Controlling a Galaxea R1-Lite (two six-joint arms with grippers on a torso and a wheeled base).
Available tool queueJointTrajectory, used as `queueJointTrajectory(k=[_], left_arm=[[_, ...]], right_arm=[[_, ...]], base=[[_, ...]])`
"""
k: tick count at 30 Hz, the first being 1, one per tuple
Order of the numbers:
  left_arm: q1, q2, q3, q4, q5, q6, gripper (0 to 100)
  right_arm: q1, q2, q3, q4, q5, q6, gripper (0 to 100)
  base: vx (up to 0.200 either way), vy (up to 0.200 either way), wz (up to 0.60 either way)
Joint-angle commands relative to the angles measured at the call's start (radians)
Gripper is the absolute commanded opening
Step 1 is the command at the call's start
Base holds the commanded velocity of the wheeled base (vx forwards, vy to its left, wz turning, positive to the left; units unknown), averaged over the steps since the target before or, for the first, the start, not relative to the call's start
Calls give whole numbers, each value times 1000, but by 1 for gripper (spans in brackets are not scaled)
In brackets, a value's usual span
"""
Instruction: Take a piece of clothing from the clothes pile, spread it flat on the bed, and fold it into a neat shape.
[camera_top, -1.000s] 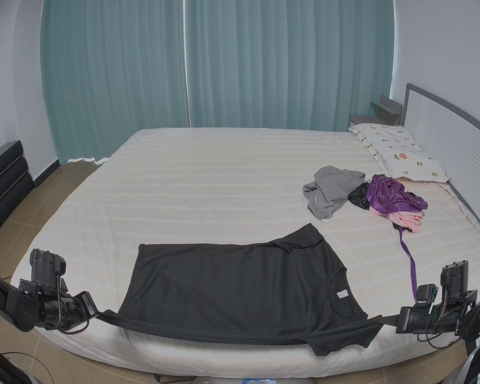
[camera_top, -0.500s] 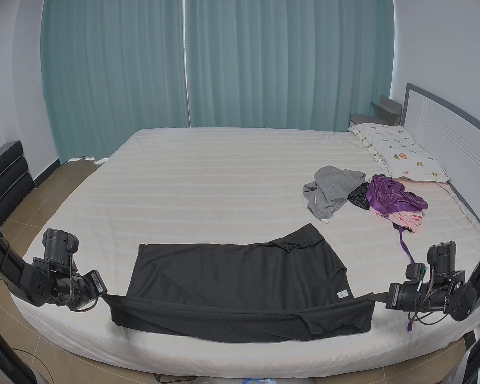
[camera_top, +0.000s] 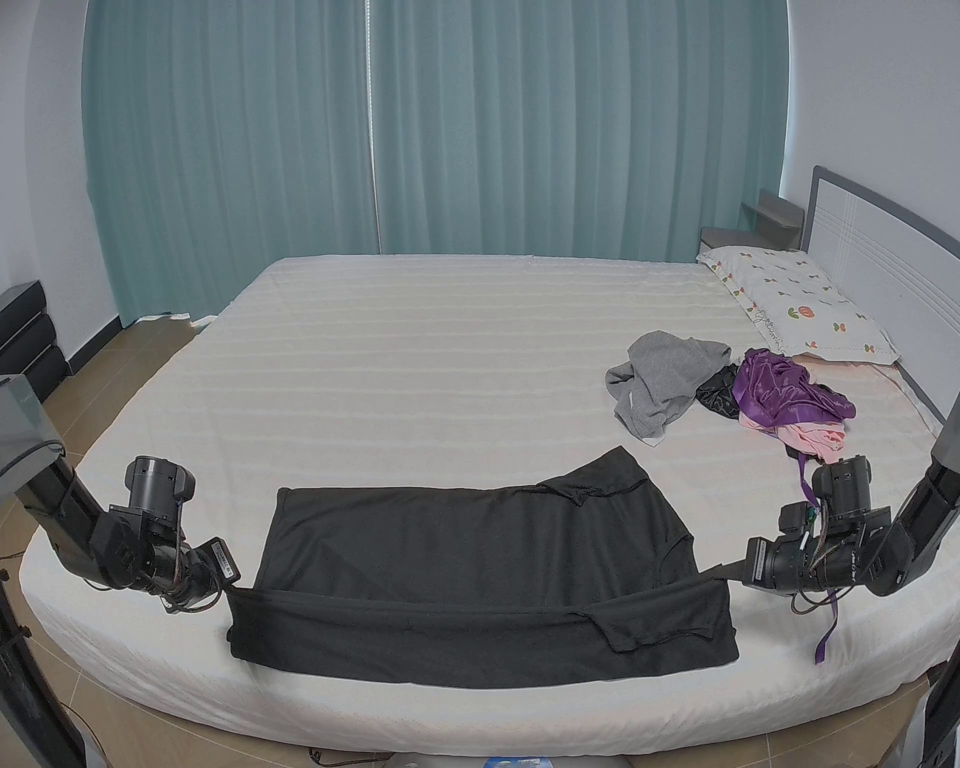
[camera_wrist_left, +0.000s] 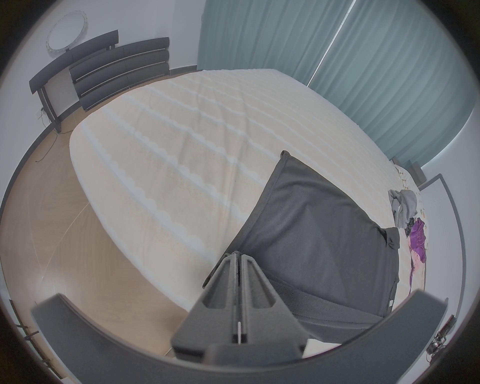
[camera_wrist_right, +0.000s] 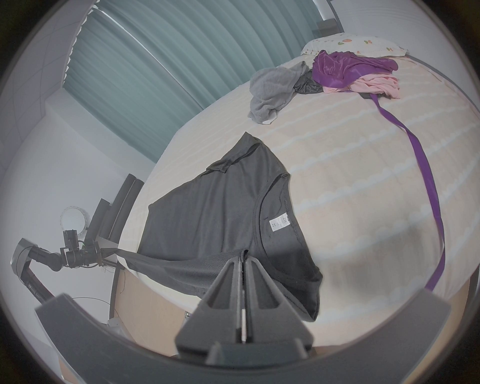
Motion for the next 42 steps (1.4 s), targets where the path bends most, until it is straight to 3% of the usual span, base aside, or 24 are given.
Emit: queueJointTrajectory(k=[1, 21, 22, 29, 35, 39, 41, 42], left_arm=[[-7, 100, -65, 1, 2, -7, 0], [-29, 275, -204, 1, 4, -69, 0], [-29, 275, -204, 1, 4, -69, 100], [-36, 267, -203, -2, 2, -110, 100], [-30, 210, -172, -2, -2, -116, 100], [-24, 66, -58, -5, -87, -135, 100], [-26, 44, -35, -8, -105, -142, 100], [-27, -3, 20, -28, -133, -173, 100]], right_arm=[[-6, 71, -91, 46, 1, 1, 0], [21, 286, -242, 49, -32, 41, 0], [21, 286, -242, 49, -32, 41, 100], [29, 226, -211, 49, -32, 97, 100], [61, 113, -78, -12, -28, 142, 100], [176, 39, 59, -134, -42, 335, 100], [199, 41, 70, -140, -55, 367, 100], [247, 45, 80, -144, -104, 467, 100]], base=[[0, 0, 0], [0, 0, 0], [0, 0, 0], [0, 0, 0], [0, 0, 0], [0, 0, 0], [0, 0, 0], [0, 0, 0]])
